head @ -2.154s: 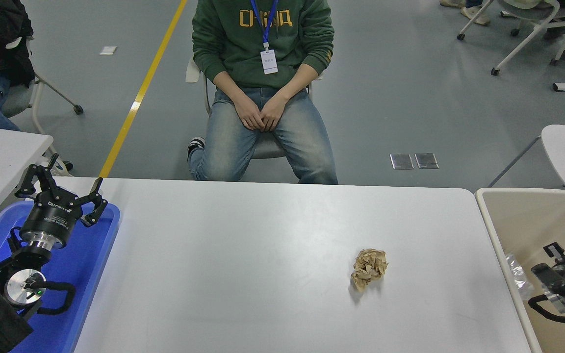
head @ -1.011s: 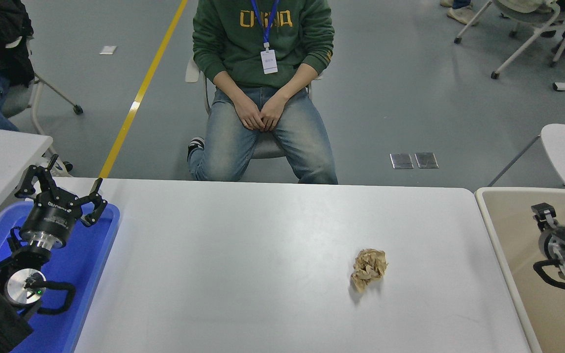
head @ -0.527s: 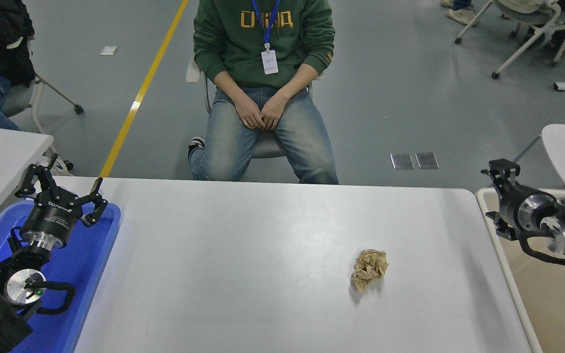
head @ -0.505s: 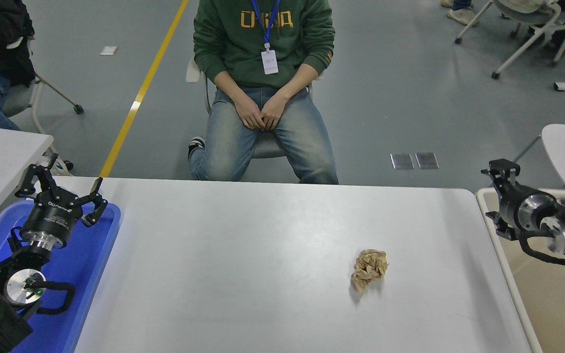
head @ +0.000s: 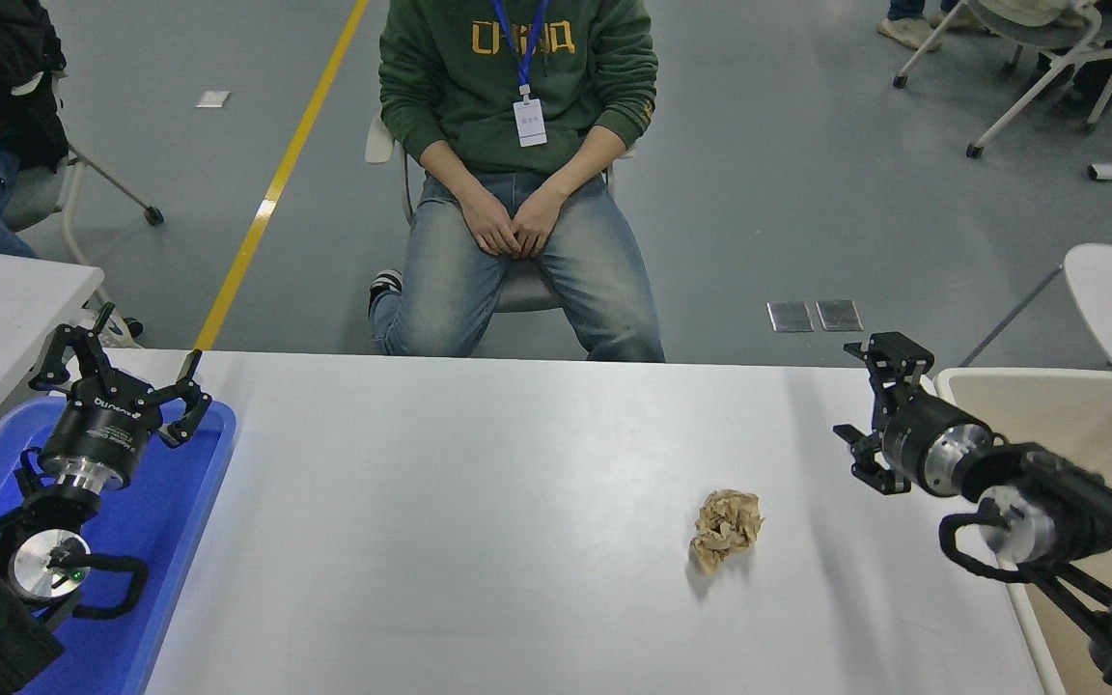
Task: Clean the table surface
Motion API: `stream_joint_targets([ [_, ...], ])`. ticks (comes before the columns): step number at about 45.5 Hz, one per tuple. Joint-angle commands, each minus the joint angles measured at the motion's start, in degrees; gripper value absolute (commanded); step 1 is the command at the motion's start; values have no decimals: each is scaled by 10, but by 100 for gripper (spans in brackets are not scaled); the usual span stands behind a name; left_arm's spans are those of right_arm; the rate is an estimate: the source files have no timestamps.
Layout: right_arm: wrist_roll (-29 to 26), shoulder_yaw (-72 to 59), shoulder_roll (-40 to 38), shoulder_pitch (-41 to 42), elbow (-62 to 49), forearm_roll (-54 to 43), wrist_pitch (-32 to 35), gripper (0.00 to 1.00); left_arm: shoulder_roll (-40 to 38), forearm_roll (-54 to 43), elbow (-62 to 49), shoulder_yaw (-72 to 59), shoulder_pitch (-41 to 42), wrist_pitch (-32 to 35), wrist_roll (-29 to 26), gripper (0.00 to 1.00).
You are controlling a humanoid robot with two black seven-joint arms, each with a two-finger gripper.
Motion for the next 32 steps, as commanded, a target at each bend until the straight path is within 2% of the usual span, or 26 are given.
stream_joint_targets([
  [1, 50, 73, 89, -33, -2, 7, -1, 100, 0, 0, 0, 0, 0, 0, 0, 100],
  [16, 81, 189, 218, -47, -78, 8, -2, 100, 0, 0, 0, 0, 0, 0, 0, 100],
  [32, 112, 208, 252, -46, -133, 8, -2, 100, 0, 0, 0, 0, 0, 0, 0, 100],
])
